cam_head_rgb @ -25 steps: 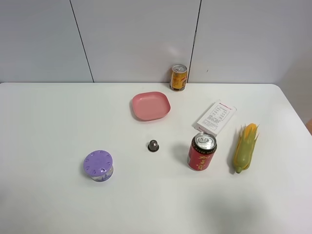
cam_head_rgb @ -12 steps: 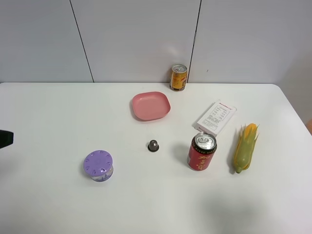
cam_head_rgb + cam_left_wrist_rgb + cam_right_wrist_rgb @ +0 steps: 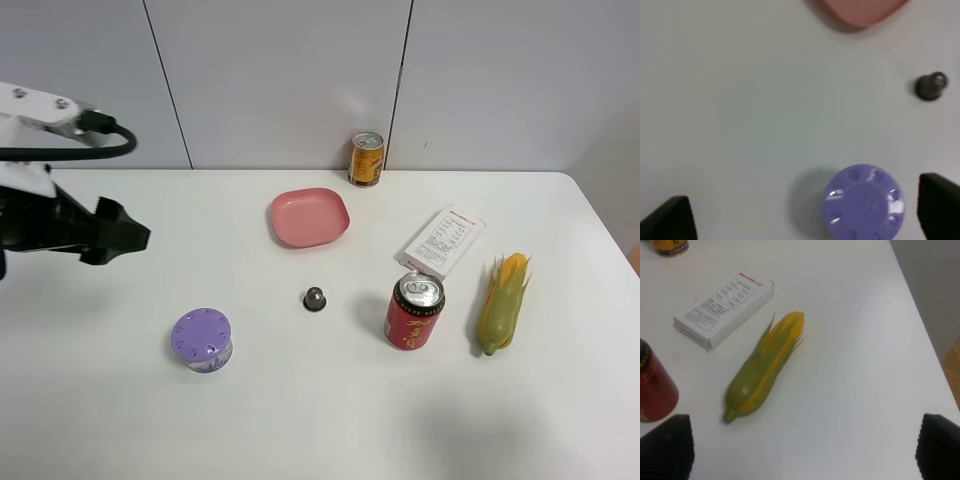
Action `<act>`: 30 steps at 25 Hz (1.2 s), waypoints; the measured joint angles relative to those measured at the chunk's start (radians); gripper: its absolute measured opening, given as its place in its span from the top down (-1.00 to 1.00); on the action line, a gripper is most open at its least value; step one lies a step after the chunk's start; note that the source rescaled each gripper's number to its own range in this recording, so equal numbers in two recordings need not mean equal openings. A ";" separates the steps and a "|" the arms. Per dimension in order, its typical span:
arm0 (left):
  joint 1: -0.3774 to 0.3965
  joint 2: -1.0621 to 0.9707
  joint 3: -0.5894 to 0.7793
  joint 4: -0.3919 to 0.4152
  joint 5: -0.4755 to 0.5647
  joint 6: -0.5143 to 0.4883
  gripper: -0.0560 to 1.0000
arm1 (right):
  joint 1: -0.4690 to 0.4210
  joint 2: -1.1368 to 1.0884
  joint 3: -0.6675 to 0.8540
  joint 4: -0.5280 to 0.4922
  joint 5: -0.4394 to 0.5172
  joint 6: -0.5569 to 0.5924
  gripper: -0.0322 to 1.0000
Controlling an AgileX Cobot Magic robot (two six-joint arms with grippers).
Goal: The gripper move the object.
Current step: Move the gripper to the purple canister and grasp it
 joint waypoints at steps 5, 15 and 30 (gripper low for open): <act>-0.134 0.106 -0.058 0.000 -0.002 -0.003 -0.26 | 0.000 0.000 0.000 0.000 0.000 0.000 -1.00; -0.239 0.252 -0.061 0.005 -0.005 -0.026 -0.26 | 0.000 0.000 0.000 0.000 0.000 0.000 -1.00; -0.242 0.435 -0.043 0.092 -0.021 -0.028 -0.26 | 0.000 0.000 0.000 0.000 0.000 0.000 -1.00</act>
